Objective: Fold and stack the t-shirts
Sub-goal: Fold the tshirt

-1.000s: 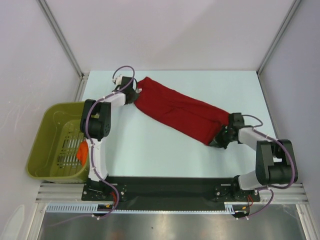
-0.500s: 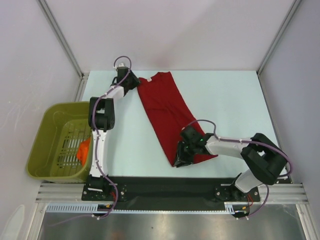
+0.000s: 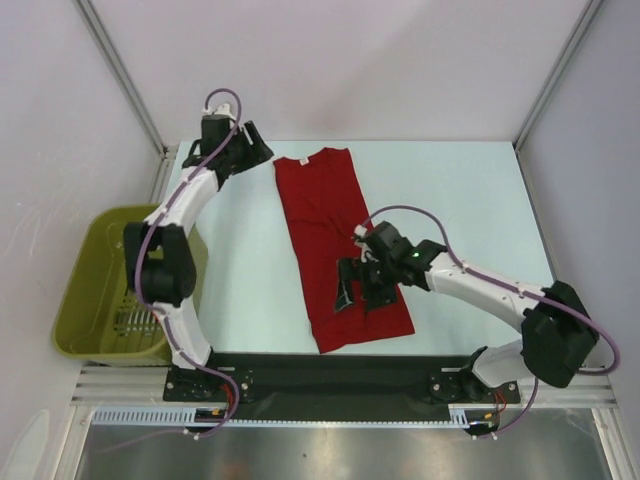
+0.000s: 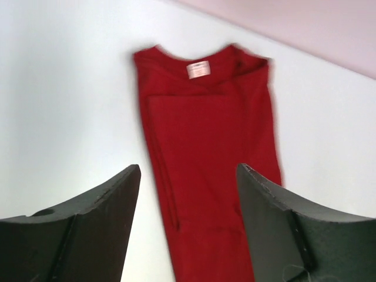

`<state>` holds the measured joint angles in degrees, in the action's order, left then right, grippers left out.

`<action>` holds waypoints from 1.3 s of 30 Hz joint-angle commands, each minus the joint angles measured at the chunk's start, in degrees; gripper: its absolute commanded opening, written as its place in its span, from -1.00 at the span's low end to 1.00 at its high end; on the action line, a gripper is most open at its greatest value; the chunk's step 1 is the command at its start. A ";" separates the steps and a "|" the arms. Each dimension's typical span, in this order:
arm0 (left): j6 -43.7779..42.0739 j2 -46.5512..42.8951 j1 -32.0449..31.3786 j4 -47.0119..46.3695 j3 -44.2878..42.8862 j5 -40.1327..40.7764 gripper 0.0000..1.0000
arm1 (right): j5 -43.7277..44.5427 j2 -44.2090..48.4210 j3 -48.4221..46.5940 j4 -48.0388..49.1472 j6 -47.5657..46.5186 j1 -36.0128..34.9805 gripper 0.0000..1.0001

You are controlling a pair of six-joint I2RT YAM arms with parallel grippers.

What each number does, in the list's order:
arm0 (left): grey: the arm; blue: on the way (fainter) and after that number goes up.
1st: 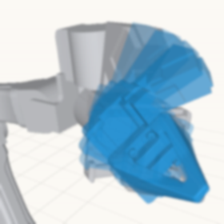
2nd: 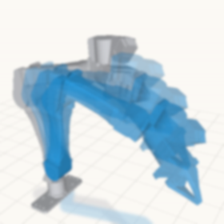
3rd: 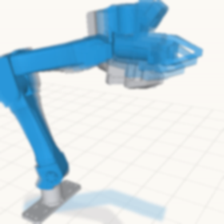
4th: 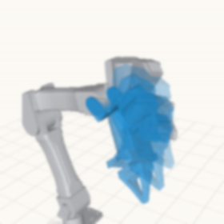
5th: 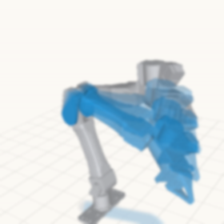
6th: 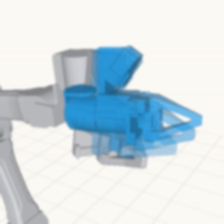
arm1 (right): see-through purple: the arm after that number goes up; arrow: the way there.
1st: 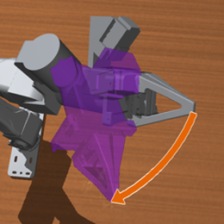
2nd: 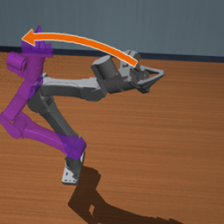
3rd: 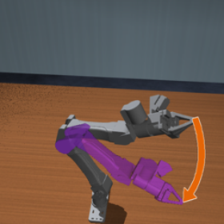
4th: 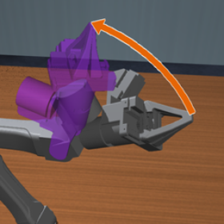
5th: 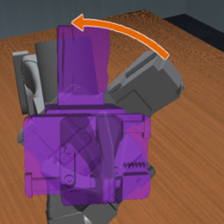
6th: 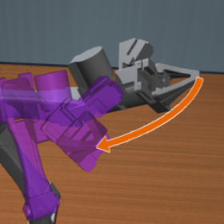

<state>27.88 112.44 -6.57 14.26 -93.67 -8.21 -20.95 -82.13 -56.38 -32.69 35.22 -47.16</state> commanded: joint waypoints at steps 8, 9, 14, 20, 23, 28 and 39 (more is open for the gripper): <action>-3.27 -16.73 -7.31 2.01 15.25 -10.60 0.40 | 2.61 12.50 8.91 -6.43 -6.39 18.02 1.00; -3.01 -16.21 -9.15 1.13 15.27 -10.43 0.33 | 1.54 12.69 9.88 -6.25 -6.48 20.67 1.00; -2.39 -9.19 -14.43 -0.99 9.83 -4.03 0.12 | -2.17 11.91 11.82 -5.37 -9.46 29.22 0.93; 6.72 7.07 -17.78 6.65 -2.21 7.49 -0.35 | -2.69 11.11 12.95 -5.81 -11.40 31.95 0.77; 11.21 13.91 -17.78 6.74 -6.59 7.33 -0.32 | -4.18 10.06 14.01 -5.02 -11.93 31.87 0.77; 13.52 24.21 -17.08 10.43 -17.15 3.73 -0.29 | -4.01 8.66 15.60 -2.38 -10.00 31.69 0.43; 12.90 35.91 -12.25 11.32 -30.08 -6.99 -0.27 | -5.51 2.41 20.34 5.43 -3.15 21.50 0.31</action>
<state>41.63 145.51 -20.25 23.62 -122.56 -13.15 -25.89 -79.07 -36.71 -31.35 28.67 -21.50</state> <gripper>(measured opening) 0.359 0.656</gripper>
